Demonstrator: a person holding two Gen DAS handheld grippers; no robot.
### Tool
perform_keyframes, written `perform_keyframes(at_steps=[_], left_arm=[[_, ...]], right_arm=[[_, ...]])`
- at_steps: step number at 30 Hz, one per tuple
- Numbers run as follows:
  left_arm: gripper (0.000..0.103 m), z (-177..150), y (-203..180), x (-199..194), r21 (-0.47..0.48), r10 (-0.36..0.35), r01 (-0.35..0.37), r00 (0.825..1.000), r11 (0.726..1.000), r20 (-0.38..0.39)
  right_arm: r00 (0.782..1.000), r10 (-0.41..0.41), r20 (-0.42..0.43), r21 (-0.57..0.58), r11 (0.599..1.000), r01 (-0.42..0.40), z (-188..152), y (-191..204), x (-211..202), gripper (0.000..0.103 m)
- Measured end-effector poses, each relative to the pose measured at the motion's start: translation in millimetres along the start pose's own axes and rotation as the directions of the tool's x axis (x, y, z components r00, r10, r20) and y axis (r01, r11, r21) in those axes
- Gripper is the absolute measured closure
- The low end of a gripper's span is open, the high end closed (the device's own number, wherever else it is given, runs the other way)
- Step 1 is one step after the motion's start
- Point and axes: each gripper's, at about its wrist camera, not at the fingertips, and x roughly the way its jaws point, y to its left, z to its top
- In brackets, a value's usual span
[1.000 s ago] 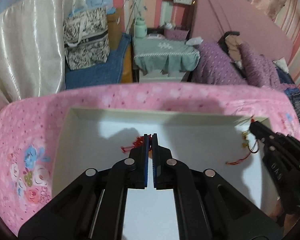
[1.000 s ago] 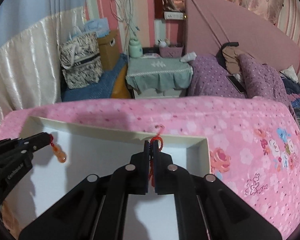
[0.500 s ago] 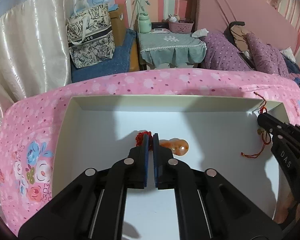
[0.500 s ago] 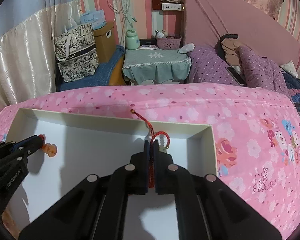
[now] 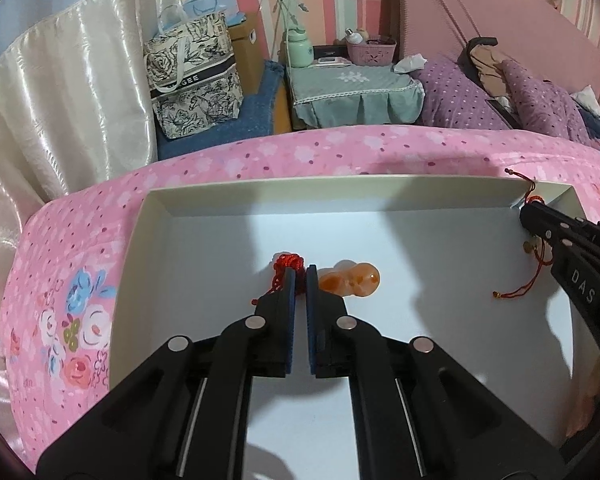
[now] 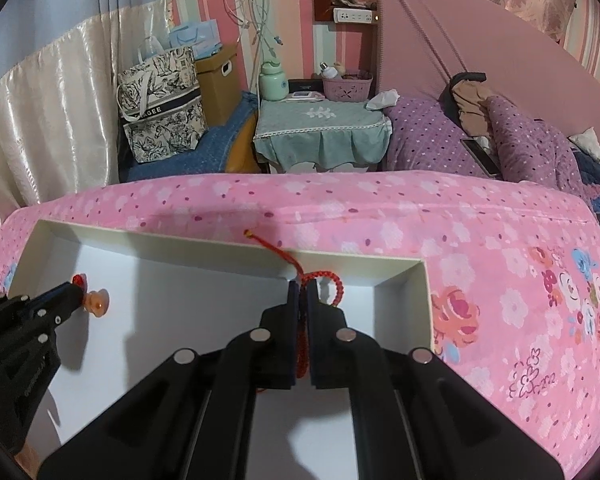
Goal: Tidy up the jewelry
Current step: 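Carry both pendants over the white tray and open both tools to drop them, then withdraw both tools from the tray back toward the remaining jewelry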
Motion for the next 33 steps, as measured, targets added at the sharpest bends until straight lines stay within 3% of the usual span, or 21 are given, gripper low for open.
perform_keyframes(at_steps=[8,9,10,11,12,13,14,15,19,22,28,33], left_arm=[[0.099,-7.9,5.9,-5.7,-0.039,-0.010,0.009,1.000,0.999,-0.012],[0.093,-7.1,8.0,-5.7,-0.047,-0.009,0.008,1.000,0.999,-0.018],[0.072,-6.4,11.4,-5.8,-0.064,-0.001,-0.001,1.000,0.998,-0.028],[0.059,-6.0,13.8,-6.6,-0.076,0.000,-0.002,0.999,0.997,-0.032],[0.040,-6.2,16.3,-9.4,-0.086,-0.003,0.000,1.000,0.996,-0.029],[0.038,-7.8,18.9,-16.1,-0.090,0.005,-0.006,1.000,0.996,-0.018],[0.038,-7.6,19.4,-19.8,-0.086,0.011,-0.012,1.000,0.996,-0.014],[0.038,-7.9,20.1,-25.6,-0.081,0.012,-0.013,1.000,0.997,-0.012],[0.036,-6.6,30.1,-60.6,-0.095,0.008,-0.006,1.000,0.995,0.018],[0.018,-8.4,43.0,-106.7,-0.116,-0.004,0.015,0.996,0.993,0.093],[0.004,-33.7,54.5,-181.6,-0.119,-0.043,0.070,0.975,0.990,0.220],[0.003,-65.6,57.3,-213.4,-0.113,-0.055,0.089,0.961,0.990,0.269]], right_arm=[[1.000,-0.020,0.001,-0.034,0.999,0.020,-3.3,6.4,-2.2,0.099],[1.000,-0.023,-0.002,-0.035,0.999,0.023,-3.5,7.3,-2.7,0.099],[1.000,-0.019,-0.006,-0.033,0.999,0.019,-3.5,7.7,-3.0,0.099],[1.000,0.001,-0.016,-0.028,1.000,-0.001,-4.0,8.1,-4.1,0.095],[0.999,0.021,-0.026,-0.023,1.000,-0.022,-3.9,8.8,-4.9,0.077],[0.999,0.040,-0.036,-0.017,0.999,-0.040,-4.2,9.2,-6.3,0.060],[0.998,0.048,-0.040,-0.014,0.999,-0.049,-4.2,9.8,-8.2,0.032],[0.999,0.039,-0.032,-0.019,0.999,-0.040,-4.1,10.3,-12.7,0.028],[0.998,0.063,-0.029,-0.007,0.998,-0.063,-1.6,9.4,-32.7,0.028],[0.997,0.078,0.030,0.016,0.997,-0.078,4.7,3.5,-68.8,0.025],[0.988,0.040,0.151,-0.007,0.999,-0.040,-4.0,2.1,-137.8,0.011],[0.982,0.047,0.181,-0.013,0.999,-0.045,-33.8,1.6,-170.8,0.006]])
